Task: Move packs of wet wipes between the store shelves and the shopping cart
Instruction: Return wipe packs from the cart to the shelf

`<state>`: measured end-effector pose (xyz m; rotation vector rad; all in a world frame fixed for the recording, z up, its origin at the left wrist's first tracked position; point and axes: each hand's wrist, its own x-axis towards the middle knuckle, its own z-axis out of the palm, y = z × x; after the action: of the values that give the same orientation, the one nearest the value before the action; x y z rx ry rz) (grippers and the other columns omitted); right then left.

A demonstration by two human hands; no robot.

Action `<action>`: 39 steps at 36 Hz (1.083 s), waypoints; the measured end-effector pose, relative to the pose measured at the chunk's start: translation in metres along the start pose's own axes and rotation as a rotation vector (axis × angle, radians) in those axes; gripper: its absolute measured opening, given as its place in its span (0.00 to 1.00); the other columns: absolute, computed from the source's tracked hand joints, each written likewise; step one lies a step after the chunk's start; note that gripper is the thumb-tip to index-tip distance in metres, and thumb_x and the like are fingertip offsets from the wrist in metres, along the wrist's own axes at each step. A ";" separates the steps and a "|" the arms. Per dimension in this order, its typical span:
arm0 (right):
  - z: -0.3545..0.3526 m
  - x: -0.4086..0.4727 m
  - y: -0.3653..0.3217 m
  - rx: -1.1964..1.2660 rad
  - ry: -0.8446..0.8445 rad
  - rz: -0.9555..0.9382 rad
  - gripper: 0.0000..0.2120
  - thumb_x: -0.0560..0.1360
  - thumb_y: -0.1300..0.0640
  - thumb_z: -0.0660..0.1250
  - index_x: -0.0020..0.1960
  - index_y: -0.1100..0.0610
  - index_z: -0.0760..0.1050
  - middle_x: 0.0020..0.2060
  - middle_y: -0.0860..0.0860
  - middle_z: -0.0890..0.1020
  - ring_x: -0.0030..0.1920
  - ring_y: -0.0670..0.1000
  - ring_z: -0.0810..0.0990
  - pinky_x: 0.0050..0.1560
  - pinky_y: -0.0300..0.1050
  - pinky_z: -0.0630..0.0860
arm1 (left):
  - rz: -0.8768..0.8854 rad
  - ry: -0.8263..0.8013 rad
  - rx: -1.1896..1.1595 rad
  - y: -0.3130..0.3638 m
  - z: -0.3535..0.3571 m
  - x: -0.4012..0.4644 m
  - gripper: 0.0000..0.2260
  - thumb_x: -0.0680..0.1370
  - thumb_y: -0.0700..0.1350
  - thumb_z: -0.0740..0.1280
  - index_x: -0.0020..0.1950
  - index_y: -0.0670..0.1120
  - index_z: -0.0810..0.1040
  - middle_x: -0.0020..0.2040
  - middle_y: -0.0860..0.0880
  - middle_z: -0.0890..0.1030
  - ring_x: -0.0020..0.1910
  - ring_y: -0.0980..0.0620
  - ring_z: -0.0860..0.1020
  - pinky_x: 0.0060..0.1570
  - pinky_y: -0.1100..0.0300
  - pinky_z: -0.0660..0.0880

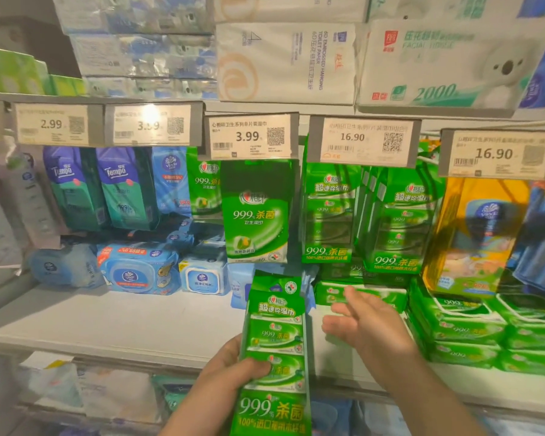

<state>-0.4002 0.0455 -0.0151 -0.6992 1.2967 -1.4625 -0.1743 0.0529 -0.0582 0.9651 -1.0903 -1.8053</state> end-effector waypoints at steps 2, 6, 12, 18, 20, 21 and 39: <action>-0.010 -0.007 0.011 0.031 -0.028 0.024 0.13 0.82 0.58 0.66 0.58 0.67 0.73 0.44 0.63 0.79 0.34 0.60 0.82 0.42 0.58 0.82 | 0.001 -0.010 -0.001 -0.004 0.001 0.003 0.45 0.46 0.38 0.82 0.62 0.35 0.77 0.54 0.31 0.83 0.45 0.36 0.84 0.46 0.49 0.79; -0.021 -0.022 0.025 -0.051 -0.064 0.095 0.12 0.81 0.61 0.67 0.57 0.69 0.74 0.40 0.65 0.79 0.28 0.59 0.79 0.26 0.49 0.78 | -0.013 -0.040 -0.035 -0.010 0.010 0.010 0.52 0.42 0.43 0.86 0.65 0.37 0.76 0.57 0.32 0.82 0.49 0.35 0.83 0.46 0.49 0.81; -0.033 -0.045 0.037 -0.291 -0.217 0.161 0.12 0.80 0.49 0.64 0.53 0.58 0.77 0.36 0.54 0.81 0.27 0.47 0.80 0.26 0.39 0.75 | 0.037 -0.050 0.000 -0.016 0.034 0.014 0.35 0.61 0.45 0.79 0.66 0.41 0.76 0.54 0.36 0.84 0.49 0.38 0.85 0.42 0.53 0.81; -0.042 -0.064 0.039 -0.564 -0.443 0.004 0.16 0.74 0.35 0.62 0.60 0.21 0.68 0.51 0.18 0.76 0.59 0.26 0.75 0.56 0.23 0.69 | 0.189 -0.044 0.036 -0.021 0.062 0.012 0.34 0.63 0.45 0.77 0.68 0.46 0.74 0.55 0.39 0.84 0.50 0.39 0.85 0.41 0.55 0.81; -0.044 -0.067 0.039 -0.541 -0.480 -0.065 0.20 0.76 0.39 0.65 0.65 0.23 0.66 0.55 0.18 0.75 0.59 0.25 0.74 0.57 0.24 0.70 | 0.207 -0.076 0.032 -0.019 0.067 0.011 0.33 0.63 0.45 0.77 0.68 0.48 0.74 0.56 0.40 0.84 0.51 0.39 0.84 0.42 0.55 0.81; -0.046 -0.067 0.039 -0.514 -0.467 -0.086 0.21 0.75 0.40 0.66 0.66 0.28 0.67 0.55 0.21 0.77 0.59 0.29 0.77 0.57 0.27 0.73 | 0.214 -0.090 0.037 -0.018 0.068 0.010 0.34 0.63 0.46 0.78 0.68 0.49 0.73 0.57 0.40 0.84 0.52 0.39 0.84 0.44 0.54 0.81; -0.037 -0.060 0.018 -0.425 -0.225 -0.462 0.26 0.65 0.31 0.68 0.57 0.43 0.78 0.48 0.42 0.87 0.48 0.44 0.85 0.46 0.37 0.79 | 0.295 -0.172 0.239 0.006 0.067 -0.005 0.40 0.63 0.56 0.83 0.71 0.46 0.72 0.63 0.43 0.82 0.62 0.43 0.81 0.57 0.52 0.78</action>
<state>-0.4089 0.1165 -0.0303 -1.4797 1.3345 -1.4160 -0.2302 0.0757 -0.0290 0.7463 -1.4987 -1.5611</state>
